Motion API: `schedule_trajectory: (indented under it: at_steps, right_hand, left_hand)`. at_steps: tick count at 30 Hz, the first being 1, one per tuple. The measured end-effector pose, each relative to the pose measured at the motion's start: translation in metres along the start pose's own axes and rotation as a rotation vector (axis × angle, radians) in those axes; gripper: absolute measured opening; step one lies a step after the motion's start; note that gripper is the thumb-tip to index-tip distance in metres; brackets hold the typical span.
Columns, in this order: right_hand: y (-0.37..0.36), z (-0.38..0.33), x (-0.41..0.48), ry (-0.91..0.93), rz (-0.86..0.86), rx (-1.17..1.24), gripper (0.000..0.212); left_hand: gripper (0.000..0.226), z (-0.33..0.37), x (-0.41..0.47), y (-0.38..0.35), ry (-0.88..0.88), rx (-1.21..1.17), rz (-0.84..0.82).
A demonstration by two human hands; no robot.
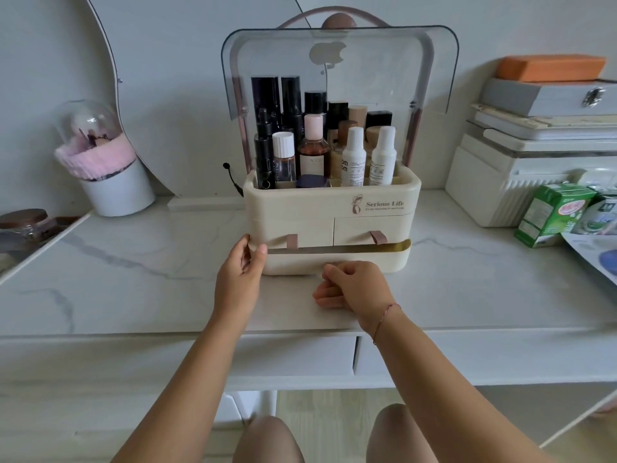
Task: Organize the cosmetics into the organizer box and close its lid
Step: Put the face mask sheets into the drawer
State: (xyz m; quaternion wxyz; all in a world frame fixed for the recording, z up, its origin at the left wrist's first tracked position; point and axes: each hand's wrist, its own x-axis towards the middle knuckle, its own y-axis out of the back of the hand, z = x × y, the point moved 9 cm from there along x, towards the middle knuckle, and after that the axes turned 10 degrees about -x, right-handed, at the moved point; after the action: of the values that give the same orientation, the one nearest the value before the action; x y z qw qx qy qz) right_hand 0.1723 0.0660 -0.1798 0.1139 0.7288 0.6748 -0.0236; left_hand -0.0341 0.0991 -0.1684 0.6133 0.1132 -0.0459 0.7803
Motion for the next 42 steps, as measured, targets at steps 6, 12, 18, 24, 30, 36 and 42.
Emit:
schedule_trajectory:
  at_steps: [6, 12, 18, 24, 30, 36, 42]
  right_hand:
    - [0.007, 0.009, -0.047, 0.027, -0.055, -0.085, 0.027]
    - [0.114, -0.004, -0.080, 0.271, 0.681, -0.434, 0.016]
    - [0.114, 0.007, -0.059, 0.312, 0.481, -0.329, 0.043]
    - [0.114, 0.014, -0.078, 0.380, 0.445, -0.298, 0.041]
    - [0.112, 0.013, -0.079, 0.396, 0.436, -0.310, 0.046]
    - [0.120, 0.015, -0.088, 0.406, 0.467, -0.361, 0.061]
    - [0.195, -0.001, -0.105, 0.447, 0.640, -0.373, 0.052]
  left_hand:
    - [0.050, 0.009, -0.029, 0.011, -0.008, 0.055, 0.055]
    - [0.048, 0.010, -0.046, 0.020, -0.005, 0.029, 0.039]
    - [0.051, 0.007, -0.062, 0.019, -0.013, 0.066, 0.022]
    - [0.057, 0.007, -0.082, 0.024, -0.006, -0.001, 0.028]
    - [0.060, 0.010, -0.086, 0.023, -0.013, -0.007, 0.017]
    - [0.072, 0.047, -0.102, 0.013, -0.151, 0.127, 0.124]
    - [0.061, 0.140, -0.137, -0.095, -0.489, -0.014, -0.148]
